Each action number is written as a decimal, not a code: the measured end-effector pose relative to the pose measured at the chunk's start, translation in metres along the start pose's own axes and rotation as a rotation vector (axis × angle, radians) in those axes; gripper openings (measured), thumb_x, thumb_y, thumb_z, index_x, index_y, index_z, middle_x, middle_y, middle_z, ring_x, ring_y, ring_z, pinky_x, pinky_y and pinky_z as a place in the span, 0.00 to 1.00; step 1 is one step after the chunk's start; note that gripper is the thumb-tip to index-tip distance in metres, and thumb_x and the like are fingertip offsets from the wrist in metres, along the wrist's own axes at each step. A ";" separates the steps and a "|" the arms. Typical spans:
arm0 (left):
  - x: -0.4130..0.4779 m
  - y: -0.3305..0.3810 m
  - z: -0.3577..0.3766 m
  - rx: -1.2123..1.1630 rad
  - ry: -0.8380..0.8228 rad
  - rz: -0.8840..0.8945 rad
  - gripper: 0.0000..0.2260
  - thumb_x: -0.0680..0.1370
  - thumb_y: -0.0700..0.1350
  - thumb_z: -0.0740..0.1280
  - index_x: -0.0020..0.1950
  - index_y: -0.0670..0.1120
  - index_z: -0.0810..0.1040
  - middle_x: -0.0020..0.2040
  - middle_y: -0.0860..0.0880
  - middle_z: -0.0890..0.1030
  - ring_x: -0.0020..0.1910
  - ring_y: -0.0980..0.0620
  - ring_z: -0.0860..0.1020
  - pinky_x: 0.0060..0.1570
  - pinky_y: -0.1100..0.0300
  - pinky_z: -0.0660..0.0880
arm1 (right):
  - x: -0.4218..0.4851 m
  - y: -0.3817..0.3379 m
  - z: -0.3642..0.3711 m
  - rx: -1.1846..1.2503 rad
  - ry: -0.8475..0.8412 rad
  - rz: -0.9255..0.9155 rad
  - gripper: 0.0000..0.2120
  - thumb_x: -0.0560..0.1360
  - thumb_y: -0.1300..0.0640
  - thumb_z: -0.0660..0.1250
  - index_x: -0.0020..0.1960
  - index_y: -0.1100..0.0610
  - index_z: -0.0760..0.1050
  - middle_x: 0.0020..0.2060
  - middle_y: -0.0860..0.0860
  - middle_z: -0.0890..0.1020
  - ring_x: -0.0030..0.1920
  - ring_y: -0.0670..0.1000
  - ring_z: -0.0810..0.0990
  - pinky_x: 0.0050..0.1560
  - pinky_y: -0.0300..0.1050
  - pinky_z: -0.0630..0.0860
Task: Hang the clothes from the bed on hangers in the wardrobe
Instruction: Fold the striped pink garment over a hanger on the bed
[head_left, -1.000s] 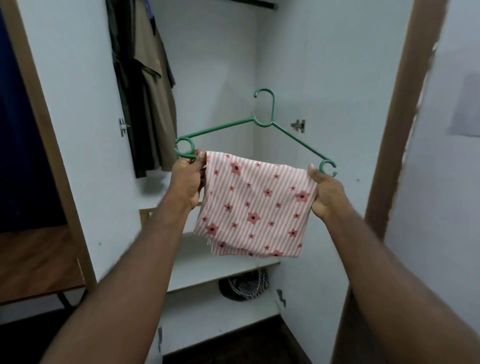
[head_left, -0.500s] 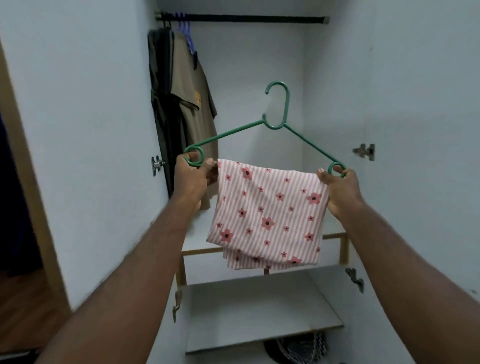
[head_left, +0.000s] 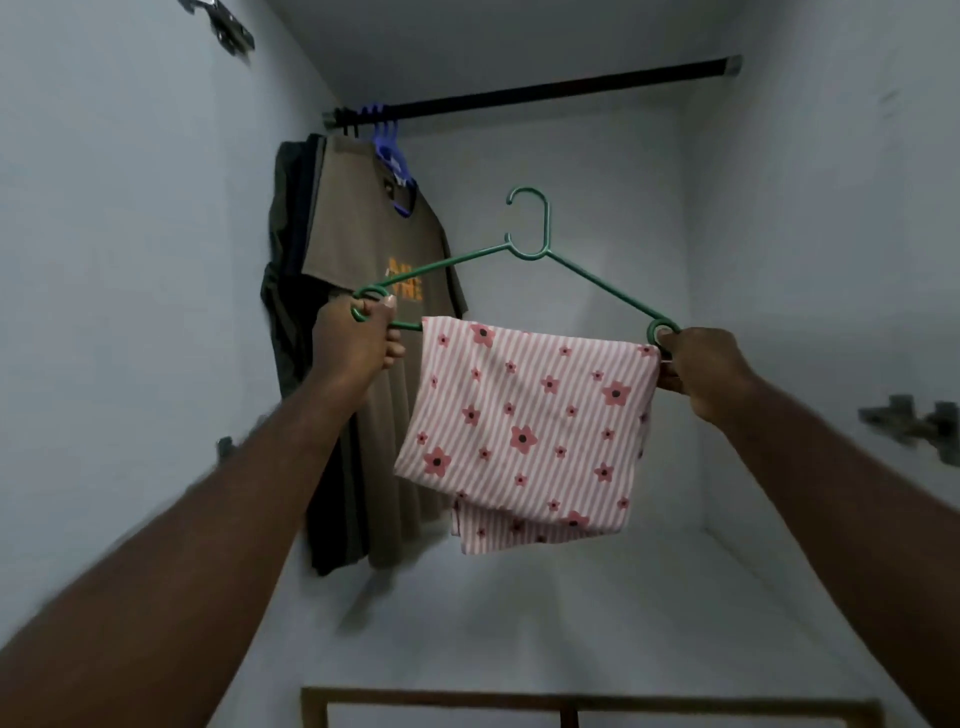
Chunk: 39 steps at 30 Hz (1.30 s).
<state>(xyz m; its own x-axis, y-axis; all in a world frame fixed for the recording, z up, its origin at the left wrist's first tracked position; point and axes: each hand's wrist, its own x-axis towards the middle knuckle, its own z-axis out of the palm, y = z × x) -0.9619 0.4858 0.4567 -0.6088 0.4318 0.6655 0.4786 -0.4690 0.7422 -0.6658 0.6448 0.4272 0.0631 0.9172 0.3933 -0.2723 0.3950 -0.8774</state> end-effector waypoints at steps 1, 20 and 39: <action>0.014 0.001 0.006 0.030 0.024 0.030 0.16 0.79 0.49 0.67 0.53 0.34 0.77 0.32 0.45 0.78 0.21 0.57 0.75 0.21 0.66 0.70 | 0.017 -0.001 0.007 -0.011 -0.017 -0.005 0.06 0.79 0.62 0.66 0.51 0.65 0.74 0.38 0.57 0.78 0.35 0.54 0.79 0.26 0.41 0.80; 0.239 0.038 0.039 0.529 0.227 0.548 0.17 0.78 0.51 0.68 0.60 0.43 0.72 0.52 0.43 0.80 0.47 0.44 0.80 0.47 0.51 0.78 | 0.236 0.007 0.190 0.077 -0.260 -0.270 0.08 0.78 0.66 0.65 0.57 0.64 0.74 0.49 0.60 0.79 0.44 0.55 0.81 0.34 0.42 0.79; 0.329 0.066 0.040 0.880 0.419 0.645 0.18 0.75 0.54 0.72 0.53 0.39 0.77 0.51 0.39 0.80 0.46 0.44 0.74 0.42 0.57 0.66 | 0.320 0.000 0.325 0.017 -0.452 -0.407 0.07 0.79 0.55 0.66 0.52 0.57 0.78 0.51 0.58 0.82 0.52 0.57 0.81 0.50 0.50 0.77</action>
<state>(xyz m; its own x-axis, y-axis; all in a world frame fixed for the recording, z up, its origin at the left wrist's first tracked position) -1.1056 0.6276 0.7276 -0.1750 -0.0567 0.9829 0.9485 0.2579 0.1838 -0.9572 0.9217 0.6427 -0.2473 0.5786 0.7772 -0.3275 0.7050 -0.6291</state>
